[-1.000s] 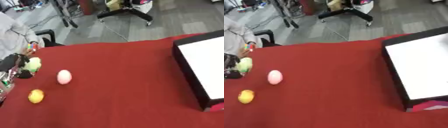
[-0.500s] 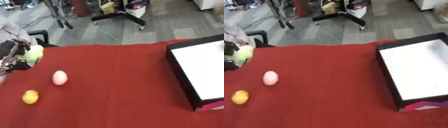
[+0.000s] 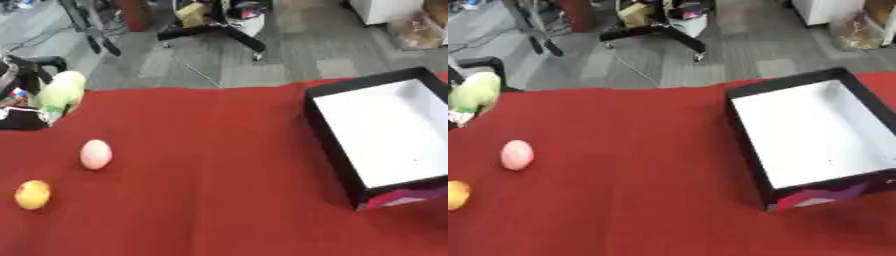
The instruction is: Pick up the objects with one hand, pass them to the other hand, and then place them into the box on the other side of the table.
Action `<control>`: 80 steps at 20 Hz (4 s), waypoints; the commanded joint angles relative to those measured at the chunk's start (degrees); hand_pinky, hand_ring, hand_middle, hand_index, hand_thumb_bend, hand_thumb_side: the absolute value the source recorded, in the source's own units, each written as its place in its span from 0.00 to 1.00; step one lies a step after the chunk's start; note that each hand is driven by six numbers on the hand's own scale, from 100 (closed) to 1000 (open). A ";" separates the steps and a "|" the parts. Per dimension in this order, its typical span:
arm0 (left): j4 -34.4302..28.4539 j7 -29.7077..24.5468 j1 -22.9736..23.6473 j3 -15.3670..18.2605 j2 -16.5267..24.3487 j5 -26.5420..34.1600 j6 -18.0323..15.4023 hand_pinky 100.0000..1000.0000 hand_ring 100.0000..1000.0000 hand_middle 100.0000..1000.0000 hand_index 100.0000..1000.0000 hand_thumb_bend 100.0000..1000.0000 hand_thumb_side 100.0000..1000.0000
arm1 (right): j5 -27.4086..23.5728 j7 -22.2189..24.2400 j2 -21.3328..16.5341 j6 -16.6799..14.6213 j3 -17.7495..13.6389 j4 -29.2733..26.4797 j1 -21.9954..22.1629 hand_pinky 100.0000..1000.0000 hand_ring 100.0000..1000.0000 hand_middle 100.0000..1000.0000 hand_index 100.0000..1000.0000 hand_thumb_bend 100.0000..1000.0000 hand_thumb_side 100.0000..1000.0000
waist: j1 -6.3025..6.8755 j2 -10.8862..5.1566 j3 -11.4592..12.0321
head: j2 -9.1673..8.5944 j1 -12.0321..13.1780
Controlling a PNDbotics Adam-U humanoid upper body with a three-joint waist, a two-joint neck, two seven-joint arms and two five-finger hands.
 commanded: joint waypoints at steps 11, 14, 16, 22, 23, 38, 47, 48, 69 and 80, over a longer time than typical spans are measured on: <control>-13.31 -5.41 -2.33 -4.63 -4.50 7.42 -0.15 0.61 0.36 0.24 0.35 0.24 0.00 | 2.39 9.55 1.08 -1.33 9.61 6.60 -15.91 0.94 1.00 1.00 0.96 0.49 0.24 | -1.19 -5.14 1.44 | 3.22 -4.71; -15.82 -5.69 -1.84 -5.43 -5.82 9.60 -0.70 0.63 0.36 0.23 0.35 0.23 0.00 | 4.48 11.82 3.75 -2.11 11.85 8.84 -19.17 0.94 1.00 1.00 0.96 0.51 0.20 | -1.08 -5.59 1.67 | 4.51 -5.35; -17.68 -5.51 -1.15 -5.85 -6.67 11.31 -1.10 0.63 0.35 0.22 0.35 0.23 0.00 | 6.19 13.53 5.79 -3.06 13.14 10.09 -20.46 0.94 1.00 1.00 0.96 0.53 0.17 | -0.98 -5.84 1.88 | 5.67 -6.03; -22.00 -4.81 0.71 -7.19 -9.86 16.23 -2.07 0.65 0.34 0.20 0.34 0.23 0.00 | 11.12 16.59 11.66 -6.01 15.70 11.06 -22.58 0.95 1.00 1.00 0.95 0.58 0.09 | -0.75 -6.31 2.31 | 7.61 -9.59; -22.47 -4.86 1.02 -7.56 -10.40 17.13 -2.37 0.66 0.33 0.20 0.34 0.24 0.00 | 11.88 16.88 12.54 -6.57 16.25 11.07 -22.86 0.95 1.00 1.00 0.95 0.58 0.09 | -0.73 -6.35 2.30 | 7.97 -10.58; -24.94 -7.15 0.97 -11.80 -17.39 26.64 -7.39 0.69 0.31 0.17 0.32 0.23 0.00 | 16.43 22.81 20.38 -10.29 22.37 16.18 -26.87 0.95 1.00 1.00 0.95 0.59 0.06 | -0.58 -6.19 4.57 | 6.28 -15.50; -24.94 -10.87 -0.15 -13.98 -19.42 30.25 -8.63 0.70 0.31 0.16 0.32 0.22 0.00 | 16.38 29.35 23.67 -9.86 25.23 18.43 -28.51 0.94 1.00 1.00 0.95 0.60 0.02 | -0.57 -5.53 6.67 | 4.88 -16.82; -24.94 -11.09 -0.24 -14.14 -19.70 30.38 -8.45 0.70 0.31 0.16 0.32 0.22 0.00 | 16.14 30.01 24.05 -9.72 25.53 18.53 -28.68 0.94 1.00 1.00 0.95 0.60 0.02 | -0.56 -5.47 6.86 | 4.78 -17.01; -18.64 -13.77 -2.49 -16.35 -25.04 30.35 -8.90 0.72 0.30 0.15 0.32 0.21 0.00 | 7.67 40.17 26.86 -3.83 29.50 16.64 -29.26 0.95 1.00 1.00 0.95 0.57 0.01 | -0.89 -4.75 8.30 | 7.02 -20.45; -15.72 -15.73 -5.37 -17.52 -28.54 33.16 -7.48 0.74 0.29 0.15 0.32 0.22 0.00 | 5.95 43.04 29.09 -0.48 30.44 17.38 -28.98 0.95 1.00 1.00 0.95 0.53 0.00 | -1.00 -4.63 9.83 | 7.06 -21.96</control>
